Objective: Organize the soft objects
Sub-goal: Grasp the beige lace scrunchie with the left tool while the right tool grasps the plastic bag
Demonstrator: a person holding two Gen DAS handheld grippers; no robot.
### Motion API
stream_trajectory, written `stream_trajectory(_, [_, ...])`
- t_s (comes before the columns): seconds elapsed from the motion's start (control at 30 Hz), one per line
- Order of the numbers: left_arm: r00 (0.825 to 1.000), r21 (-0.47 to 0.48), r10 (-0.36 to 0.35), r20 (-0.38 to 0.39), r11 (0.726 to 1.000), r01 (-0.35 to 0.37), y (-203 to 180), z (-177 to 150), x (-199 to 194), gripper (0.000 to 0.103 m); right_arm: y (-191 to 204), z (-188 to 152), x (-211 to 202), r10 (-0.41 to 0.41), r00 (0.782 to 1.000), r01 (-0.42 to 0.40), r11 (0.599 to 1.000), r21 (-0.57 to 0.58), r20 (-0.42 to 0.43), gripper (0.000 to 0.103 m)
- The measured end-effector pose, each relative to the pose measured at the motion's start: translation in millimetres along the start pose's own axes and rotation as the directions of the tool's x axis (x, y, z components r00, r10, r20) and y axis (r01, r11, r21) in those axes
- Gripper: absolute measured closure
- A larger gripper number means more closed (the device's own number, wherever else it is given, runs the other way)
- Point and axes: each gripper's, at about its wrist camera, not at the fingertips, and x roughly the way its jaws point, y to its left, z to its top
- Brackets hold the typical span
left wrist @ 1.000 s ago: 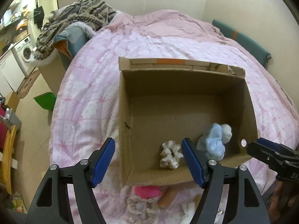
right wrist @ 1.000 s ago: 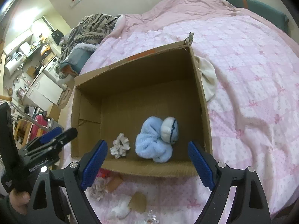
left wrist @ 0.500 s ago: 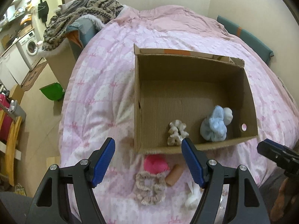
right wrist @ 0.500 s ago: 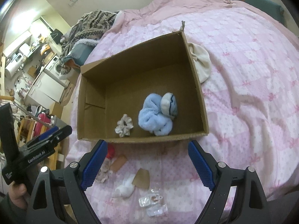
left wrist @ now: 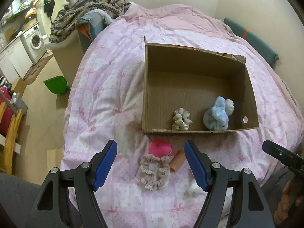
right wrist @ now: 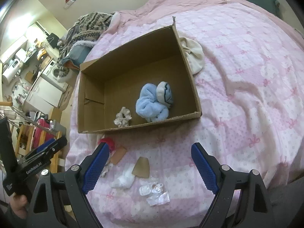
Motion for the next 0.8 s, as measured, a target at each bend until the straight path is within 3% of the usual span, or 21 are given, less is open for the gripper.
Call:
stream_trajectory(0.27, [0.999, -0.025, 0.007, -0.039, 1.000, -0.008, 1.6, -2.0, 9.6, 0.032, -3.6, 6.1, -16.4, 0.011, 1.000, -0.011, 1.000, 0.020, -0.007, 0.010])
stream_trajectory(0.43, [0.995, -0.074, -0.012, -0.097, 0.997, 0.004, 10.6, -5.0, 19.0, 0.032, -16.1, -2.0, 7.5, 0.020, 0.990, -0.014, 0.999, 0.041, -0.142, 0.010])
stream_trajectory(0.6, [0.991, -0.096, -0.015, -0.133, 0.995, 0.002, 14.6, -10.1, 28.2, 0.032, -11.7, -25.5, 50.5, 0.057, 0.937, -0.052, 0.998, 0.023, -0.346, 0.010])
stream_trajectory(0.63, [0.990, -0.099, -0.016, -0.139, 0.995, 0.002, 15.6, -10.7, 31.0, 0.032, -9.0, -29.6, 57.8, 0.051, 0.926, -0.050, 0.999, 0.013, -0.373, 0.014])
stream_trajectory(0.8, [0.985, -0.157, -0.019, -0.169, 0.988, -0.008, 28.6, -9.3, 39.4, 0.032, 10.4, -45.0, 90.0, -0.069, 0.896, 0.012, 0.991, -0.131, -0.438, 0.017])
